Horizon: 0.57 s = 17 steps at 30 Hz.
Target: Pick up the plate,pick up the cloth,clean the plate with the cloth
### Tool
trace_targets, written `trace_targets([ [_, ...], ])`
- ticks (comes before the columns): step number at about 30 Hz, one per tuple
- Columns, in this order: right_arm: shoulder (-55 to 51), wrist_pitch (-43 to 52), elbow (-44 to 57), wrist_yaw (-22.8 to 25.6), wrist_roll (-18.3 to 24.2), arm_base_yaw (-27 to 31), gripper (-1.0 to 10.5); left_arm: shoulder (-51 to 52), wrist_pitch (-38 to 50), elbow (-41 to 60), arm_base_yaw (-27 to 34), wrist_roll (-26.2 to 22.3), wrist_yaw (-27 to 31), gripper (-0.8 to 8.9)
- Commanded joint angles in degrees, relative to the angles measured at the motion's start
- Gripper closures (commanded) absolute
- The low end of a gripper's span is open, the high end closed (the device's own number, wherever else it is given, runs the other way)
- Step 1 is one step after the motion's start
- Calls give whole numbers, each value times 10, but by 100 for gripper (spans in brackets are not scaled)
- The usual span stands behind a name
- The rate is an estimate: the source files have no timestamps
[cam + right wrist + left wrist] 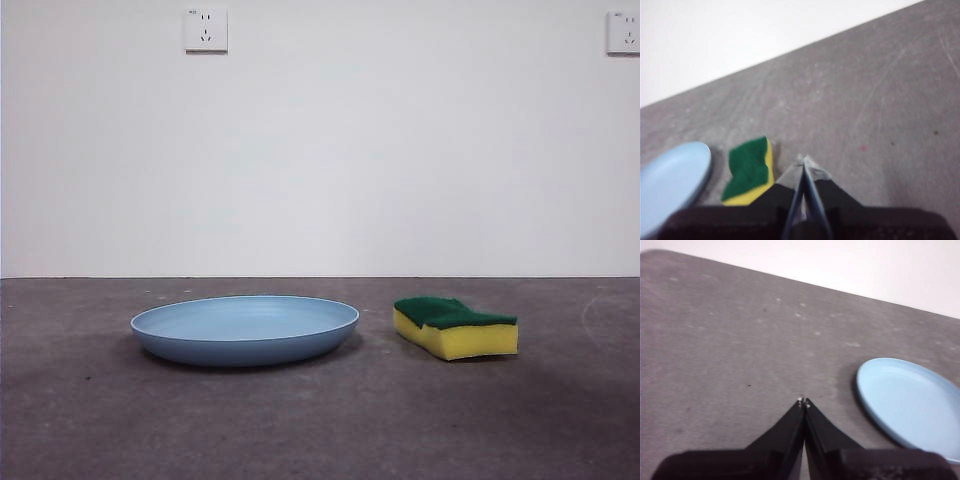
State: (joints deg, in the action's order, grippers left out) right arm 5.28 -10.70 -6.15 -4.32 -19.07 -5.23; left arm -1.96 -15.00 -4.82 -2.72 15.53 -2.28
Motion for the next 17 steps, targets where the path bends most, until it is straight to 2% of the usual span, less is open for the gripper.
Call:
trace_targets([
  [1,34,-9,-43,1,-13,0,957,-23,-23,-39,2,15,-14,820],
  [9,178,-70,-188,-11,4,0,957,-149,-56,-163,2,10,-49,820],
  [12,238,-91,-244,-52,38,0,957,-210,-61,-214,2,4,-84,820],
  [17,332,-140,-324,-127,83,0,946,-311,-88,-288,2,-38,-172,819],
])
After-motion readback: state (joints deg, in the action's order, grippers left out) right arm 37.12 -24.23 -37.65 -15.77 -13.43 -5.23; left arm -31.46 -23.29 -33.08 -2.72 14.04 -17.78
